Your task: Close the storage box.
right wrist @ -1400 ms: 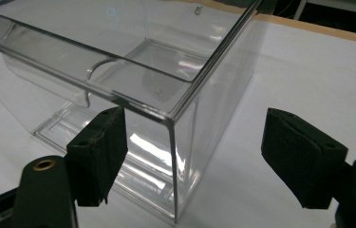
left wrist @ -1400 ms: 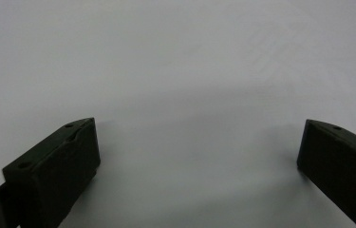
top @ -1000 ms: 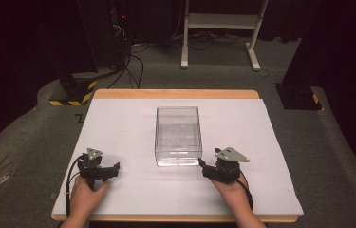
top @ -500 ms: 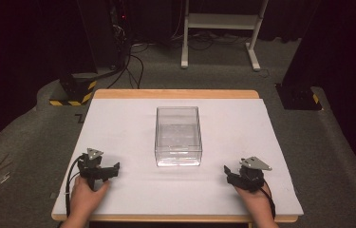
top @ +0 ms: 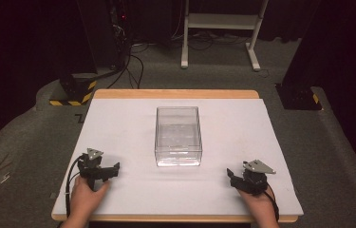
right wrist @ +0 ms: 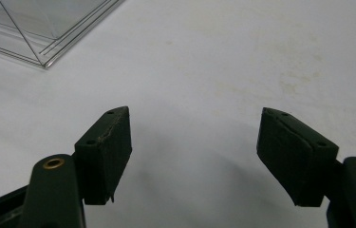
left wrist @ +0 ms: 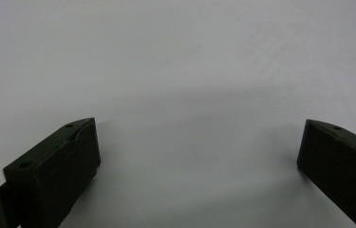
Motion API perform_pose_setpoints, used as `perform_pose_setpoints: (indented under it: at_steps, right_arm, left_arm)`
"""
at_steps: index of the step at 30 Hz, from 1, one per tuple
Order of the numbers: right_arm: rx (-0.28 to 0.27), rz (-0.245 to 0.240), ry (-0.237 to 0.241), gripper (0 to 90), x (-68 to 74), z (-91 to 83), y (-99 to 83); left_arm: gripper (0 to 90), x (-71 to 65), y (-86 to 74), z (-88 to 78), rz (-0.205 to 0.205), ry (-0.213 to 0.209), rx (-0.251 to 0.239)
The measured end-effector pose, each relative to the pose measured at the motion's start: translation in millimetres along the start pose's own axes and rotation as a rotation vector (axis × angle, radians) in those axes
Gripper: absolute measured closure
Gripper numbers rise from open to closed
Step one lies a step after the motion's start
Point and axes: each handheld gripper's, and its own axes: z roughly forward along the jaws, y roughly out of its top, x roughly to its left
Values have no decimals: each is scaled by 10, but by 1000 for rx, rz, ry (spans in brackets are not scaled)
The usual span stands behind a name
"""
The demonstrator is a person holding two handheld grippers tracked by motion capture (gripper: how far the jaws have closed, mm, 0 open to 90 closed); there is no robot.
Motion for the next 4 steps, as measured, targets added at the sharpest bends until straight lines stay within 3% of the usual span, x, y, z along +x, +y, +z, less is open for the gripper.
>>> perform_pose_setpoints:
  at_steps: [4]
  right_arm:
    - [1,-1,3,273,-3,2,1]
  left_arm:
    - [6,1,0,1,0,0,1]
